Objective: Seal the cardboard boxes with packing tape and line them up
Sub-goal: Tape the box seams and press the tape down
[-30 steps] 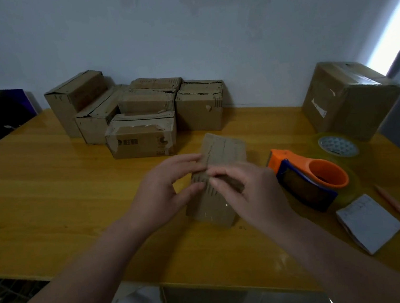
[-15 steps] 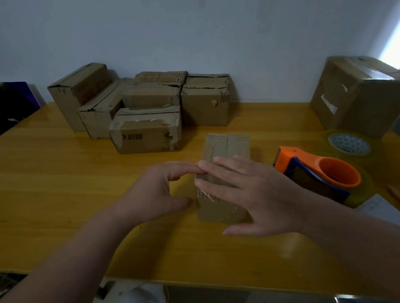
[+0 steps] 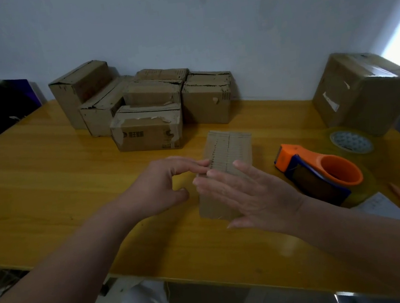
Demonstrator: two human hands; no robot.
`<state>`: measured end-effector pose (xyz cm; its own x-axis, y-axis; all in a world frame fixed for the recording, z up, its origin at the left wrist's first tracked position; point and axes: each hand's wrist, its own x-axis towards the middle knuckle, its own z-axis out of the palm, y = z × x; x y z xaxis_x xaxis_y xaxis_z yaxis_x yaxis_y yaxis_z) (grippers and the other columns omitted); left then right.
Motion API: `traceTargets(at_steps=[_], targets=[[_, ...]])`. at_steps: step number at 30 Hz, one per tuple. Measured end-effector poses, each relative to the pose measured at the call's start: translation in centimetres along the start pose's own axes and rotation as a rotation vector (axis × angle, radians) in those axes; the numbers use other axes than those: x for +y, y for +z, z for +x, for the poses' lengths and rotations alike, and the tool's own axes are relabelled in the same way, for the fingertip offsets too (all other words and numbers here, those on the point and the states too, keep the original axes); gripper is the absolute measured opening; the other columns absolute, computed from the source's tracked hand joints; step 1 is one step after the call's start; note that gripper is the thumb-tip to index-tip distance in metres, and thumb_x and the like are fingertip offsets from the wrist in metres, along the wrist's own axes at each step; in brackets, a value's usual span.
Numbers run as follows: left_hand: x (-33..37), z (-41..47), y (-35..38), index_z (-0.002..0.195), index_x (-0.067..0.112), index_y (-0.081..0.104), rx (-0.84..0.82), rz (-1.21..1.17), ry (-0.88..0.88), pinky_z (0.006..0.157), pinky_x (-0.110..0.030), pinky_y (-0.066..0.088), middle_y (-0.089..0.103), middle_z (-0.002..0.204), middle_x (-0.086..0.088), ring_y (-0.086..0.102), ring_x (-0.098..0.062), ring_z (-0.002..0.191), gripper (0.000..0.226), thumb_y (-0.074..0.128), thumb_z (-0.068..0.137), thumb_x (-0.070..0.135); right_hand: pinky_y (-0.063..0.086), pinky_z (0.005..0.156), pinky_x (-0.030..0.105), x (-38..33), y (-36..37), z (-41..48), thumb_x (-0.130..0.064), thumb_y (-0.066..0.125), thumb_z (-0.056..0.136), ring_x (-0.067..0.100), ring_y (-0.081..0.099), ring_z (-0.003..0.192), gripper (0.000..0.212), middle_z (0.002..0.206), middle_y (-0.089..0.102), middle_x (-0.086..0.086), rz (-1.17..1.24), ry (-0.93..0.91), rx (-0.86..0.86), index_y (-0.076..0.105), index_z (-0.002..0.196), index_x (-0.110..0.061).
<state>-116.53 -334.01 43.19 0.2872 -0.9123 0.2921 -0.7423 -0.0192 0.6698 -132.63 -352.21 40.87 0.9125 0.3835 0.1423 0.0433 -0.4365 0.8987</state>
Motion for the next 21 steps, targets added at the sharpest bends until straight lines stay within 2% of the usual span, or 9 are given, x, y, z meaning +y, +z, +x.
traceTargets(at_steps=[5, 10, 13, 18, 21], targets=[[0.2, 0.0, -0.1, 0.115, 0.032, 0.063, 0.008, 0.029, -0.027, 0.103, -0.006, 0.029, 0.055, 0.128, 0.022, 0.043, 0.011, 0.124, 0.063, 0.068, 0.069, -0.012, -0.020, 0.115, 0.049, -0.9, 0.0, -1.8, -0.071, 0.024, 0.089, 0.034, -0.019, 0.144, 0.092, 0.158, -0.002, 0.010, -0.022, -0.117, -0.024, 0.002, 0.150, -0.006], [0.2, 0.1, 0.0, 0.115, 0.026, 0.065, 0.010, 0.008, -0.017, 0.102, -0.005, 0.030, 0.056, 0.129, 0.018, 0.044, 0.010, 0.124, 0.061, 0.066, 0.070, -0.014, -0.013, 0.116, 0.046, 0.6, -0.5, -0.8, -0.061, 0.013, 0.094, 0.024, 0.000, 0.147, 0.080, 0.159, -0.002, 0.007, 0.023, -0.037, 0.104, 0.003, 0.152, -0.007], [0.3, 0.1, 0.0, 0.115, 0.025, 0.066, 0.009, 0.024, -0.024, 0.098, -0.001, 0.030, 0.055, 0.127, 0.022, 0.043, 0.014, 0.122, 0.060, 0.065, 0.071, -0.015, -0.014, 0.116, 0.047, 0.7, -0.2, 0.0, -0.063, 0.019, 0.093, 0.026, 0.001, 0.146, 0.083, 0.159, 0.000, 0.004, 0.005, -0.059, 0.114, 0.004, 0.152, -0.007], [0.6, 0.1, 0.1, 0.116, 0.020, 0.067, 0.013, 0.052, -0.010, 0.099, -0.005, 0.033, 0.056, 0.128, 0.019, 0.047, 0.012, 0.120, 0.058, 0.063, 0.071, -0.015, -0.013, 0.116, 0.047, 0.2, -0.4, 0.0, -0.063, 0.023, 0.092, 0.031, -0.016, 0.145, 0.087, 0.159, 0.001, 0.004, 0.022, 0.026, 0.107, -0.004, 0.152, -0.005], [1.0, 0.2, 0.1, 0.113, 0.023, 0.067, 0.034, 0.068, -0.023, 0.100, -0.006, 0.034, 0.056, 0.126, 0.020, 0.047, 0.011, 0.120, 0.056, 0.063, 0.072, -0.015, -0.015, 0.117, 0.046, -0.3, -0.5, -0.6, -0.060, 0.025, 0.093, 0.028, -0.014, 0.146, 0.086, 0.159, -0.001, 0.002, 0.079, -0.001, 0.054, -0.006, 0.151, -0.006]])
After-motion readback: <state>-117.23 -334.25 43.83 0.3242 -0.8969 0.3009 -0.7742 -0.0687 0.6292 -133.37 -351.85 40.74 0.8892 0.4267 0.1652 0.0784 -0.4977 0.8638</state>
